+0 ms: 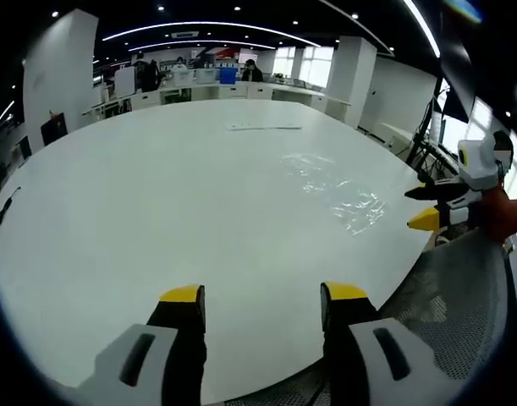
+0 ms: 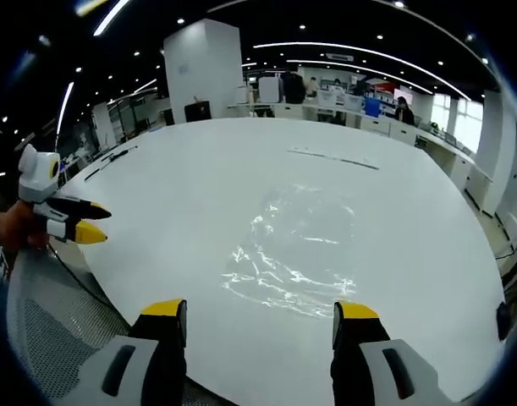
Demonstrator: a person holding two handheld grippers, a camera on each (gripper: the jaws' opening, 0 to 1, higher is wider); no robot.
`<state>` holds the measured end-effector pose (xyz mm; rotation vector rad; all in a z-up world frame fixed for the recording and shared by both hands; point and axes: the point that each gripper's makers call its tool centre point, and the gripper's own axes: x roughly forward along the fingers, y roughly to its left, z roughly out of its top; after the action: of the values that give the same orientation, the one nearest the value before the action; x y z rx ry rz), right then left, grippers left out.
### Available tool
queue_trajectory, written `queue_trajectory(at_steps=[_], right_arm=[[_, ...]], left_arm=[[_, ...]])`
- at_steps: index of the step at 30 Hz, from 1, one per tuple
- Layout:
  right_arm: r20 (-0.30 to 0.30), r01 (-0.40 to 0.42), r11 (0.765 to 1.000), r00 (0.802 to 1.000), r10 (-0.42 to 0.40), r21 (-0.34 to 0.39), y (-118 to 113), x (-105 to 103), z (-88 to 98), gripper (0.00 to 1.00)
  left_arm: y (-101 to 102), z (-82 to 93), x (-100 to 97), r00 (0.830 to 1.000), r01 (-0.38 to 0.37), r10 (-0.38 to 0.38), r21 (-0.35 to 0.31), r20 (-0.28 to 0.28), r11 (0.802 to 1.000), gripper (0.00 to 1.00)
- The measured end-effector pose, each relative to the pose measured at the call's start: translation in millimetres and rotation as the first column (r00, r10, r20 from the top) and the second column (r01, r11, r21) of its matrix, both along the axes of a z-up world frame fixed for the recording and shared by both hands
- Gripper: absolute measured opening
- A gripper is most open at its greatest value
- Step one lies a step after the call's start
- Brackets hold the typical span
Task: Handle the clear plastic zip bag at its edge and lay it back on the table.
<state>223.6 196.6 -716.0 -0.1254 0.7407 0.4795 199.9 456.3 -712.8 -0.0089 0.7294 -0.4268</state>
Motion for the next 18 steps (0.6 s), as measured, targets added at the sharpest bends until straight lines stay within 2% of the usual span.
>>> queue_trajectory(at_steps=[4,5,7,9,11,13,15,16,18], right_arm=[[0.023,-0.022,1.0,0.999,0.022,-0.018,2.3,28.5,-0.9,0.71],[0.024,-0.035,0.997,0.999,0.036,-0.068,-1.3,38.6,-4.5,0.73],[0.07,-0.035,0.989,0.997,0.045,-0.14,-7.6,56.5,-4.1,0.82],[0.052,-0.027,0.993,0.998,0.033,-0.112,-8.8,73.7,-10.2,0.85],[0.054,-0.026,0.993,0.998,0.033,-0.112,-7.5,83.2,-9.4,0.87],[0.044,-0.032,0.992,0.998,0.037,-0.118,-7.6,96.5,-20.1,0.88],[0.027,-0.043,0.992,0.999,0.047,-0.115,-5.4,102.5,-27.1,0.89],[0.019,-0.047,0.992,0.999,0.05,-0.114,-5.2,108.7,-36.7,0.89],[0.014,-0.057,0.993,0.998,0.058,-0.103,0.0,110.6,-34.9,0.89]], left_arm=[[0.1,-2.6,1.7,1.0,0.004,-0.004,0.001,0.001,1.0,0.54],[-0.1,-2.3,1.6,1.0,0.003,-0.003,0.0,0.002,1.0,0.54],[-0.1,-2.9,1.8,1.0,0.004,-0.004,-0.001,0.0,1.0,0.54],[-0.2,-3.6,2.3,1.0,0.005,-0.005,-0.002,-0.001,1.0,0.54],[-0.8,-3.3,1.6,1.0,0.007,-0.007,0.001,-0.002,1.0,0.53],[-1.2,-4.1,1.3,1.0,0.011,-0.011,0.005,-0.004,1.0,0.53],[-1.9,-3.2,0.3,1.0,0.014,-0.014,0.008,-0.006,1.0,0.53],[-2.2,-2.6,-0.7,1.0,0.015,-0.015,0.011,-0.008,1.0,0.53],[-1.9,-4.2,0.1,1.0,0.017,-0.017,0.014,-0.009,1.0,0.53]])
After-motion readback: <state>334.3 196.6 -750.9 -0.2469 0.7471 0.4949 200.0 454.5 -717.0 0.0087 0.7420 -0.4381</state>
